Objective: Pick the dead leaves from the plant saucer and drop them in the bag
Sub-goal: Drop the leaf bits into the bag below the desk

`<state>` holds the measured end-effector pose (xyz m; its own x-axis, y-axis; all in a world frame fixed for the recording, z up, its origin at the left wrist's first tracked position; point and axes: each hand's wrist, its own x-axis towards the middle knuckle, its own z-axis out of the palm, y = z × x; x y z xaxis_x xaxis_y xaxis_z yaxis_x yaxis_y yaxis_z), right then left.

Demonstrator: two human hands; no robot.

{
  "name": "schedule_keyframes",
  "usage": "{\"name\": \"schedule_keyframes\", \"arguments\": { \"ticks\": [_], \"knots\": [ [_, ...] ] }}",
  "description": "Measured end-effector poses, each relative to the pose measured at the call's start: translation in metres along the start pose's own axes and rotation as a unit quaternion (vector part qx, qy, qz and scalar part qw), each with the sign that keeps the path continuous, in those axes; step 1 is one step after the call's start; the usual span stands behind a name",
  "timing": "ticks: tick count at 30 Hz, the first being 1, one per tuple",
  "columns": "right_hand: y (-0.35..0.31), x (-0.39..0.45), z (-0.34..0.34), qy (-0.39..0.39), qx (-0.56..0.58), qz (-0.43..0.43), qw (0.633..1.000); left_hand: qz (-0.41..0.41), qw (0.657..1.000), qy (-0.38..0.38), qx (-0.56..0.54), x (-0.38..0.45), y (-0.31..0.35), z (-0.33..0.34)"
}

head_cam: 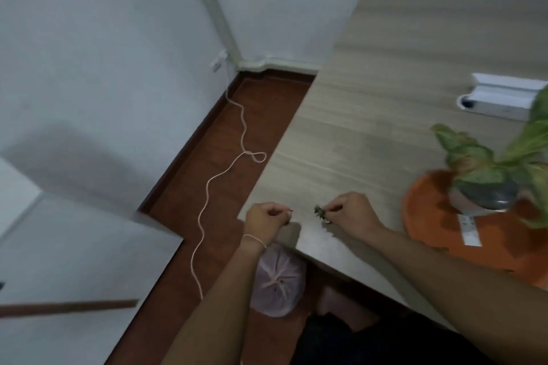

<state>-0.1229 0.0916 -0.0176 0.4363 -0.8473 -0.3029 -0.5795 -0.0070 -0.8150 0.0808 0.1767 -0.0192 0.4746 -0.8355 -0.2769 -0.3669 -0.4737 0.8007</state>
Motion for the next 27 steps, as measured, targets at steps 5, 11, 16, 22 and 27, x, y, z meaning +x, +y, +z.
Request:
{"name": "schedule_keyframes", "arguments": {
  "ticks": [5,11,16,22,27],
  "knots": [
    [-0.086,0.013,0.096,-0.066,-0.072,-0.101,0.99,-0.058,0.992,0.109,-0.015,-0.024,-0.075,-0.099],
    [-0.129,0.004,0.185,-0.154,-0.139,-0.155,0.966,-0.102,0.981,0.156,-0.05,-0.045,-0.129,-0.136],
    [-0.13,0.004,0.219,-0.179,-0.165,-0.137,0.96,-0.118,0.98,0.147,-0.068,-0.051,-0.149,-0.141],
    [-0.122,0.009,0.237,-0.213,-0.222,-0.13,0.943,-0.122,0.983,0.137,-0.029,-0.047,-0.169,-0.142],
    [-0.109,0.014,0.245,-0.247,-0.238,-0.11,0.933,-0.133,0.985,0.107,0.001,-0.048,-0.188,-0.14]
  ]
}}
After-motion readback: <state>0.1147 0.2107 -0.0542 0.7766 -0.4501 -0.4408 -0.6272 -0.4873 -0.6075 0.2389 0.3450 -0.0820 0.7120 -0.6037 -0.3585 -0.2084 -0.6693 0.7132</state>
